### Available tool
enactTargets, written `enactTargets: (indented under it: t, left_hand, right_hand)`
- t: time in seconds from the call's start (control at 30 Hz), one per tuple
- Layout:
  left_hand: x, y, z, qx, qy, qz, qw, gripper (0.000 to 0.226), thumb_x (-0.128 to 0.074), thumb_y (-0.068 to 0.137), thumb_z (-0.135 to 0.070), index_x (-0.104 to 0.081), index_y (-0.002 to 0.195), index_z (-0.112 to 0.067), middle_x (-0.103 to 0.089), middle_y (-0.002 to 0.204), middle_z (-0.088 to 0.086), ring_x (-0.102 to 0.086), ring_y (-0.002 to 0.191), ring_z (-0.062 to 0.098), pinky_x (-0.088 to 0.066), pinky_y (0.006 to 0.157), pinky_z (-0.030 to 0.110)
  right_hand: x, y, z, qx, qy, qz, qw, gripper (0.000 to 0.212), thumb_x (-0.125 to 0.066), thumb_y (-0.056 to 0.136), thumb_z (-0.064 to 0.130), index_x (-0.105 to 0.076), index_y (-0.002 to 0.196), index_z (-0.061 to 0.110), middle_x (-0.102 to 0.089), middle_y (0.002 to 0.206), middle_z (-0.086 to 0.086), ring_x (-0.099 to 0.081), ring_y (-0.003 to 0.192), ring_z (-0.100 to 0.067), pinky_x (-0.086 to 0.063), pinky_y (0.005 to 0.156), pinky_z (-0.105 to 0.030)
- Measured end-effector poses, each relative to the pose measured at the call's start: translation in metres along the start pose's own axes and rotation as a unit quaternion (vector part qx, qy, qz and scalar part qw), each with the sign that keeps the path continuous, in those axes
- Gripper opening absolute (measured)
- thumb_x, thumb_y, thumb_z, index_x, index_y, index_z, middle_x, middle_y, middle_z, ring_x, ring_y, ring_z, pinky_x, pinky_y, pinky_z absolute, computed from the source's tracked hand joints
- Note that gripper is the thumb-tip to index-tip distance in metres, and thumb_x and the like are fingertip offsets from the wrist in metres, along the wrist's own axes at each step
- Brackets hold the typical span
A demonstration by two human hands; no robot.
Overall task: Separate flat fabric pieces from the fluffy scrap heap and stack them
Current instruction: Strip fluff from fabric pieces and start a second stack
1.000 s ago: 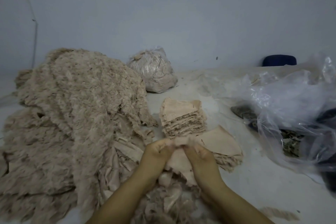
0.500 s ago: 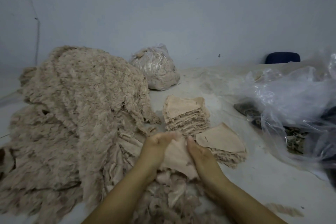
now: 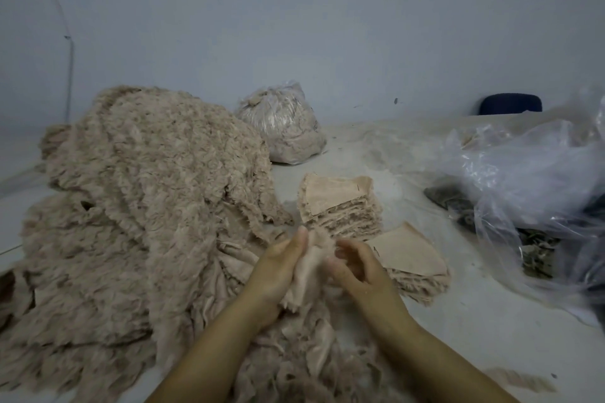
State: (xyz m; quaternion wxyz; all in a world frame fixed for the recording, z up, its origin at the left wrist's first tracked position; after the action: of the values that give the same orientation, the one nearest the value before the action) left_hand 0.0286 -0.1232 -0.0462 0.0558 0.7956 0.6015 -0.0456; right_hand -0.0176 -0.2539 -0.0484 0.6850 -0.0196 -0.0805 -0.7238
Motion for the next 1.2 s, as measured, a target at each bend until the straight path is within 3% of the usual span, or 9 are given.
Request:
enactTargets:
  t: [0.1, 0.2, 0.37, 0.57, 0.73, 0.9, 1.03, 1.1, 1.2]
  left_hand:
    - [-0.015, -0.002, 0.0, -0.006, 0.123, 0.055, 0.991, 0.058, -0.044, 0.078, -0.067, -0.077, 0.082, -0.019, -0.075, 0.084, 0.01, -0.071, 0.083, 0.024, -0.055, 0.073, 0.032]
    - [-0.02, -0.003, 0.002, 0.027, 0.055, 0.051, 0.997, 0.062, -0.052, 0.069, -0.068, -0.076, 0.083, -0.012, -0.074, 0.085, 0.013, -0.071, 0.081, 0.024, -0.056, 0.073, 0.032]
    - [-0.013, 0.004, 0.01, 0.063, -0.077, -0.014, 0.995, 0.041, -0.071, 0.075, -0.007, -0.054, 0.113, -0.011, -0.069, 0.074, 0.006, -0.066, 0.062, 0.015, -0.054, 0.053, 0.026]
    - [-0.02, 0.025, -0.011, -0.039, 0.06, -0.017, 0.997, 0.028, -0.065, 0.085, -0.003, -0.054, 0.106, -0.019, -0.063, 0.067, -0.002, -0.063, 0.063, 0.007, -0.049, 0.059, 0.018]
    - [-0.042, 0.055, -0.026, -0.084, 0.127, 0.0, 0.988, 0.012, -0.06, 0.089, -0.004, -0.054, 0.094, -0.013, -0.054, 0.07, 0.0, -0.054, 0.055, 0.008, -0.045, 0.05, 0.019]
    - [-0.029, 0.042, -0.008, -0.056, 0.357, 0.168, 0.917, 0.019, -0.07, 0.084, -0.026, -0.058, 0.097, -0.034, -0.062, 0.087, -0.008, -0.058, 0.077, 0.004, -0.048, 0.074, 0.018]
    - [0.001, 0.013, -0.006, 0.027, 0.437, 0.298, 0.848, 0.058, -0.083, 0.064, -0.043, -0.058, 0.116, -0.04, -0.063, 0.104, -0.024, -0.057, 0.099, -0.008, -0.042, 0.084, 0.007]
    - [0.011, 0.01, -0.006, 0.014, 0.505, 0.302, 0.808, 0.053, -0.084, 0.064, -0.036, -0.065, 0.113, -0.027, -0.059, 0.095, -0.021, -0.057, 0.09, -0.004, -0.042, 0.082, 0.011]
    - [0.01, 0.009, -0.006, -0.033, 0.543, 0.289, 0.788, 0.011, -0.075, 0.081, -0.019, -0.065, 0.083, -0.014, -0.052, 0.08, -0.007, -0.05, 0.075, 0.006, -0.04, 0.072, 0.024]
  right_hand:
    - [-0.002, 0.003, 0.011, 0.048, -0.056, 0.03, 0.997, 0.049, -0.077, 0.065, 0.05, -0.061, 0.107, 0.031, -0.067, 0.097, 0.013, -0.062, 0.084, 0.003, -0.051, 0.075, -0.016]
    - [0.009, 0.008, 0.007, 0.034, -0.007, -0.035, 0.999, 0.019, -0.076, 0.08, 0.016, -0.064, 0.087, 0.003, -0.069, 0.078, -0.008, -0.063, 0.071, -0.018, -0.05, 0.066, -0.031]
    - [0.027, 0.01, -0.014, -0.069, 0.228, -0.103, 0.966, 0.007, -0.065, 0.086, 0.006, -0.059, 0.09, 0.003, -0.065, 0.086, -0.017, -0.063, 0.078, -0.026, -0.052, 0.075, -0.043]
    - [0.054, 0.019, 0.013, 0.046, 0.029, -0.105, 0.993, 0.025, -0.069, 0.085, 0.01, -0.068, 0.1, 0.03, -0.064, 0.067, 0.0, -0.056, 0.06, -0.015, -0.045, 0.052, -0.022]
    - [0.107, 0.036, 0.024, 0.075, -0.064, -0.22, 0.97, 0.026, -0.062, 0.087, 0.01, -0.073, 0.075, 0.03, -0.072, 0.081, 0.018, -0.062, 0.081, 0.004, -0.043, 0.069, -0.009]
    - [0.121, 0.039, -0.007, -0.005, -0.349, -0.191, 0.917, 0.017, -0.057, 0.092, 0.027, -0.074, 0.093, 0.025, -0.068, 0.105, 0.002, -0.061, 0.097, -0.018, -0.047, 0.077, -0.027]
    - [0.115, 0.027, 0.002, 0.045, -0.448, -0.227, 0.864, 0.022, -0.057, 0.093, 0.035, -0.071, 0.106, 0.025, -0.05, 0.117, -0.004, -0.045, 0.111, -0.025, -0.039, 0.081, -0.03]
    - [0.096, 0.017, 0.019, 0.141, -0.387, -0.22, 0.884, 0.017, -0.059, 0.092, 0.028, -0.072, 0.102, 0.021, -0.053, 0.105, 0.001, -0.049, 0.1, -0.017, -0.037, 0.077, -0.023]
    - [0.037, 0.006, 0.017, 0.168, -0.271, -0.026, 0.948, 0.012, -0.064, 0.09, 0.027, -0.073, 0.099, 0.025, -0.06, 0.088, 0.018, -0.057, 0.083, 0.001, -0.038, 0.072, -0.009]
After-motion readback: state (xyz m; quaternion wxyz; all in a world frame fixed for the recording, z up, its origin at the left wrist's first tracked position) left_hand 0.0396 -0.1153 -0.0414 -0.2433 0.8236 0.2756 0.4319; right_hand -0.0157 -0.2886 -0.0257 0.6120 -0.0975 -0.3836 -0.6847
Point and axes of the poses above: each hand's wrist, its own y-axis towards the middle knuckle, its own x-axis out of the back of the hand, z = x × y, the point moved 7 cm from there along y, towards the middle knuckle
